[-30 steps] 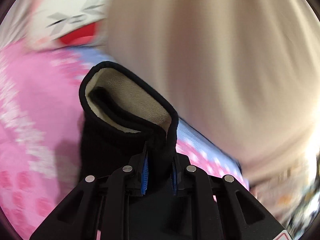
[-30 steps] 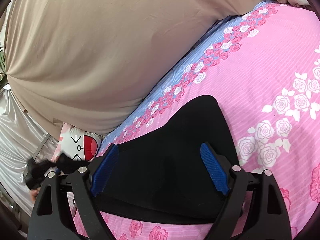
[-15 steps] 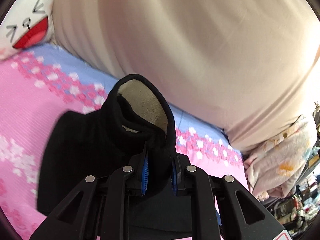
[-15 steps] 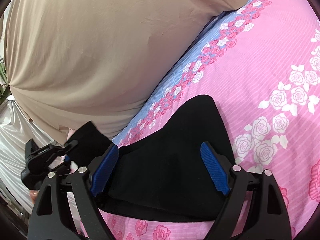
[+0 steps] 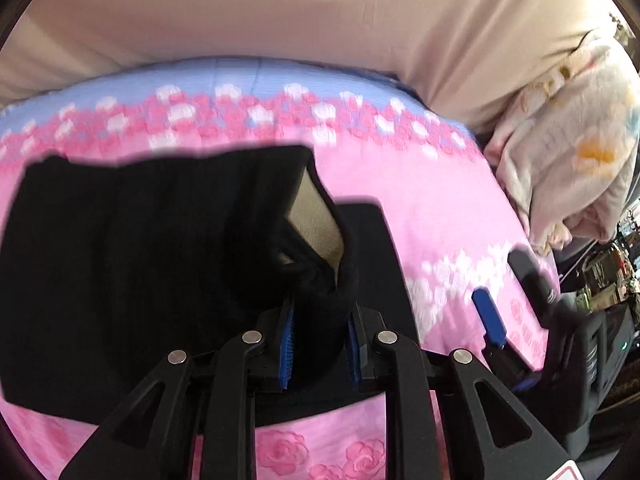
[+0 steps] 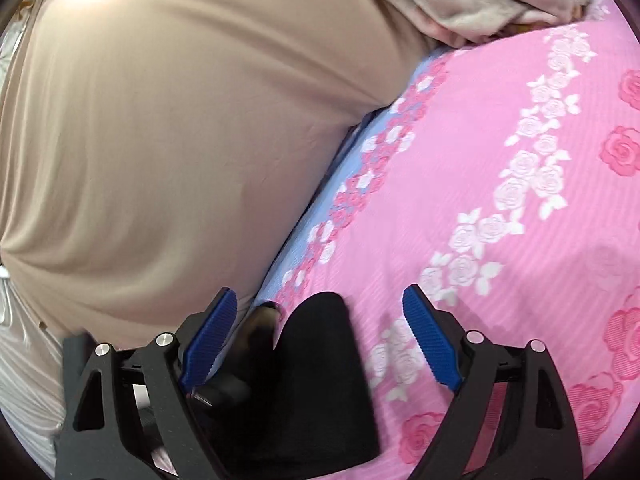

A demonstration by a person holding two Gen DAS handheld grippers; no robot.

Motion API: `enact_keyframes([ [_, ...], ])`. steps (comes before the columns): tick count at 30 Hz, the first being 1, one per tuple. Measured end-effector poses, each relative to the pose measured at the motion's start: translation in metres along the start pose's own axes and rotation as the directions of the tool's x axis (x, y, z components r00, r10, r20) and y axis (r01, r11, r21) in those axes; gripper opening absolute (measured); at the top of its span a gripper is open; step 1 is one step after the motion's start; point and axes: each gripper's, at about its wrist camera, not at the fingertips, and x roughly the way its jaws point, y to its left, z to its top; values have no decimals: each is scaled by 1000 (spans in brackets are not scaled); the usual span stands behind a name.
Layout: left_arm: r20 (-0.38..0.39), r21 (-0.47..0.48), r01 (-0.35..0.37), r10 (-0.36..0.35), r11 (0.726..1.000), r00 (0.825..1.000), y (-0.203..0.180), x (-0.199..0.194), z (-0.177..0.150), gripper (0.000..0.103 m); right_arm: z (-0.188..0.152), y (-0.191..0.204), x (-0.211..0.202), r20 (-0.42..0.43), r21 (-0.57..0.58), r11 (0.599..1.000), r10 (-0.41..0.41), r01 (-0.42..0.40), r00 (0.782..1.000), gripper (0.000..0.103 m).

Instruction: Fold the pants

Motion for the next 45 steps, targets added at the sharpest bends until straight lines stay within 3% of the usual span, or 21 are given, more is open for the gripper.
enact_keyframes([
  [3,143,9,48,-49,999,989,7,-41,5,20,-1,1,10,-37,-1,1000,4,-4,999,84],
  [6,261,2,76,-74,997,962,16,-82,22,32,-3,7,20,-85,-19,999,31,-33,996,84],
  [8,292,36,73,-80,997,953,14,-87,30,61,-7,14,25,-109,-49,998,39,-45,993,84],
  [10,234,79,72,-89,994,968,4,-76,36,55,-8,18,22,-107,-72,997,35,-43,994,84],
  [12,271,89,136,-156,987,950,-2,-92,25,55,-7,19,17,-86,-89,995,29,-37,996,84],
  [14,349,111,132,-164,985,923,-4,-117,20,56,-6,18,14,-69,-83,996,34,-40,997,84],
  [16,412,102,65,-101,993,906,8,-141,18,59,-7,21,15,-87,-83,994,57,-64,995,84],
  [19,428,-9,-74,71,997,901,55,-163,21,67,-16,36,27,-196,-127,982,117,-143,974,84],
  [21,392,-121,-175,209,977,896,103,-169,15,72,-33,57,44,-321,-217,958,112,-188,940,95],
  [23,308,-222,-258,318,940,897,154,-168,-1,72,-50,75,58,-390,-330,931,17,-157,921,95],
  [26,220,-321,-290,368,902,903,207,-166,-33,72,-63,89,70,-388,-440,896,-130,-59,912,95],
  [31,135,-363,-332,402,871,906,251,-157,-69,72,-75,97,82,-397,-444,896,-173,-24,901,97],
  [33,118,-346,-353,414,869,903,259,-150,-71,72,-87,110,91,-421,-514,856,-201,-50,885,75],
  [34,114,-337,-366,423,868,899,261,-145,-70,72,-90,113,93,-441,-507,859,-196,-63,876,45],
  [35,109,-326,-381,434,865,894,262,-143,-70,72,-88,116,95,-489,-444,889,-137,-111,862,35],
  [39,95,-293,-378,420,878,903,260,-136,-69,72,-53,137,55,-375,-415,905,-74,-96,924,22],
  [41,104,-289,-365,408,885,907,260,-135,-71,73,-39,135,32,-272,-505,863,-159,0,949,20],
  [42,100,-284,-360,401,889,911,260,-131,-72,74,-39,125,34,-273,-545,837,-226,43,935,20],
  [43,92,-282,-356,395,891,914,261,-125,-73,74,-43,108,45,-326,-554,830,-289,66,900,20],
  [44,71,-282,-351,384,893,921,263,-116,-74,74,-50,77,56,-395,-510,853,-349,113,850,20],
  [45,56,-281,-347,376,895,925,262,-111,-74,74,-53,59,53,-421,-439,891,-321,119,848,17],
])
